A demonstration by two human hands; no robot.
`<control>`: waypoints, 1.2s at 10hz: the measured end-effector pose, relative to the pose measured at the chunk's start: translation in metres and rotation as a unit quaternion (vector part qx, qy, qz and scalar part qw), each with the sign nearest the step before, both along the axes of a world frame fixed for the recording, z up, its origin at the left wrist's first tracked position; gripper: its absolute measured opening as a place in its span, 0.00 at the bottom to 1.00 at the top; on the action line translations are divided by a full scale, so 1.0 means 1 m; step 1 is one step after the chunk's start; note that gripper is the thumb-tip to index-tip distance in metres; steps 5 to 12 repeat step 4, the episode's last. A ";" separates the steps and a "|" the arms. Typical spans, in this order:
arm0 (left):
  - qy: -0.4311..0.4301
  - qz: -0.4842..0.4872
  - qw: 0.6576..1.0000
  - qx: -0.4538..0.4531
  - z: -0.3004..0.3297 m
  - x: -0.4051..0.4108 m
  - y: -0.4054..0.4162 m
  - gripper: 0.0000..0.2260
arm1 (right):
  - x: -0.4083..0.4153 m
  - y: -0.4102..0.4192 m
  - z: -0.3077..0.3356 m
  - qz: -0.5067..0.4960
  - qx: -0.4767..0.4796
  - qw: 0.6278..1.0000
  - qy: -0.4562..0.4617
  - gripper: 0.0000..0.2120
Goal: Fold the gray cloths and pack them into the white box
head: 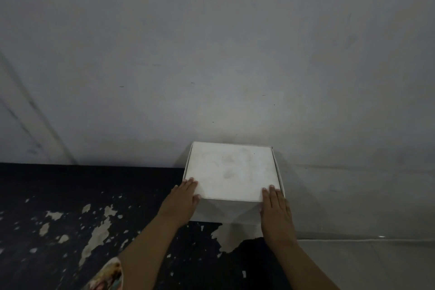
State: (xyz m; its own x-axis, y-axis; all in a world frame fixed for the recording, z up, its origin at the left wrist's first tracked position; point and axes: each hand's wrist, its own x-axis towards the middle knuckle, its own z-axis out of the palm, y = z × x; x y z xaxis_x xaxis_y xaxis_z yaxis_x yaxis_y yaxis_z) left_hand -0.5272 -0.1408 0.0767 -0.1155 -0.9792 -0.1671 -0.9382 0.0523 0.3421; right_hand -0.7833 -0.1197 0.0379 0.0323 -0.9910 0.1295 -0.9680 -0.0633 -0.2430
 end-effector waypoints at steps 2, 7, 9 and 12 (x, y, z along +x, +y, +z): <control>-0.008 -0.057 0.995 0.080 0.020 0.015 -0.002 0.25 | 0.013 0.001 0.018 -0.007 0.057 0.998 0.020 0.25; 0.065 -0.055 0.993 0.081 0.044 0.042 0.012 0.21 | 0.066 -0.003 0.049 0.015 0.078 0.996 -0.041 0.23; 0.065 -0.055 0.993 0.081 0.044 0.042 0.012 0.21 | 0.066 -0.003 0.049 0.015 0.078 0.996 -0.041 0.23; 0.065 -0.055 0.993 0.081 0.044 0.042 0.012 0.21 | 0.066 -0.003 0.049 0.015 0.078 0.996 -0.041 0.23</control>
